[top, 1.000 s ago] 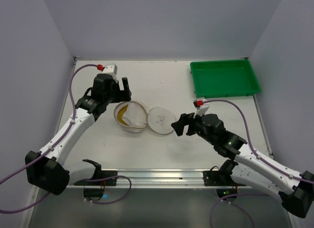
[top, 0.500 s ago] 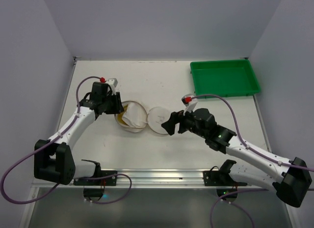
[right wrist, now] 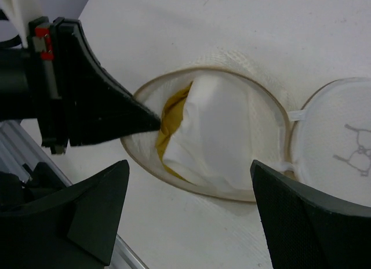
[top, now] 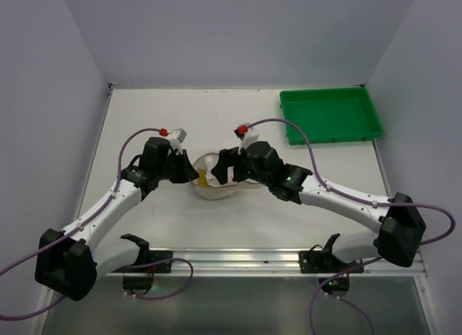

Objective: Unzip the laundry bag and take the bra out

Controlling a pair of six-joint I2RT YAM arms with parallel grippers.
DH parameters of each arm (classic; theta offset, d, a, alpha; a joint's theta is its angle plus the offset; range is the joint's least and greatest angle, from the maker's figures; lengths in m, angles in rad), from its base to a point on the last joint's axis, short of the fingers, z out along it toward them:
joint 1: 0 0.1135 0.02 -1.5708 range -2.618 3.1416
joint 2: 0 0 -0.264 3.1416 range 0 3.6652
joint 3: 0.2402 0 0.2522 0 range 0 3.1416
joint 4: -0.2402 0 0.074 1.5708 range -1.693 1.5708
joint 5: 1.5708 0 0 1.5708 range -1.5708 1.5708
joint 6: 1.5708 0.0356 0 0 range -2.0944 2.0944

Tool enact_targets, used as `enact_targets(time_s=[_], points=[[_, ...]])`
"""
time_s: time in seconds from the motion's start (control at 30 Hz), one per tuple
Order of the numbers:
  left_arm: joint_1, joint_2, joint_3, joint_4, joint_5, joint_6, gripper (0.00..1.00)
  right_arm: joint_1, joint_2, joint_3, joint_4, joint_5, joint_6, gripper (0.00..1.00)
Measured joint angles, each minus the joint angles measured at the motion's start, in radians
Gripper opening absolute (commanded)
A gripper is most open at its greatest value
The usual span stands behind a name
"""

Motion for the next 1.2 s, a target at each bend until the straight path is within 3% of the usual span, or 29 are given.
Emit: enact_targets(time_s=[0.23, 0.43, 0.53, 0.57, 0.63, 0.67, 0.77, 1.07, 1.2], points=[[-0.089, -0.051, -0.039, 0.068, -0.014, -0.103, 0.00, 0.039, 0.204, 0.177, -0.065, 0.101, 0.021, 0.86], [-0.090, -0.051, -0.060, 0.071, -0.027, -0.122, 0.00, 0.044, 0.327, 0.207, -0.093, 0.137, 0.015, 0.70], [-0.090, -0.052, -0.067, 0.079, -0.034, -0.129, 0.00, 0.044, 0.373, 0.215, -0.101, 0.142, 0.003, 0.52], [-0.090, -0.053, -0.071, 0.080, -0.035, -0.129, 0.00, 0.044, 0.384, 0.216, -0.101, 0.142, -0.002, 0.38], [-0.090, -0.052, -0.076, 0.082, -0.042, -0.130, 0.00, 0.044, 0.396, 0.216, -0.101, 0.136, -0.016, 0.24], [-0.090, -0.052, -0.077, 0.084, -0.045, -0.130, 0.00, 0.044, 0.396, 0.216, -0.101, 0.126, -0.023, 0.12], [-0.090, -0.052, -0.080, 0.084, -0.062, -0.137, 0.00, 0.044, 0.357, 0.192, -0.073, 0.081, -0.061, 0.02], [-0.090, -0.027, -0.080, 0.084, -0.114, -0.155, 0.00, 0.029, 0.018, 0.095, -0.046, -0.332, -0.218, 0.00], [-0.090, 0.001, -0.080, 0.084, -0.116, -0.156, 0.00, -0.001, -0.048, 0.094, 0.006, -0.542, -0.237, 0.00]])
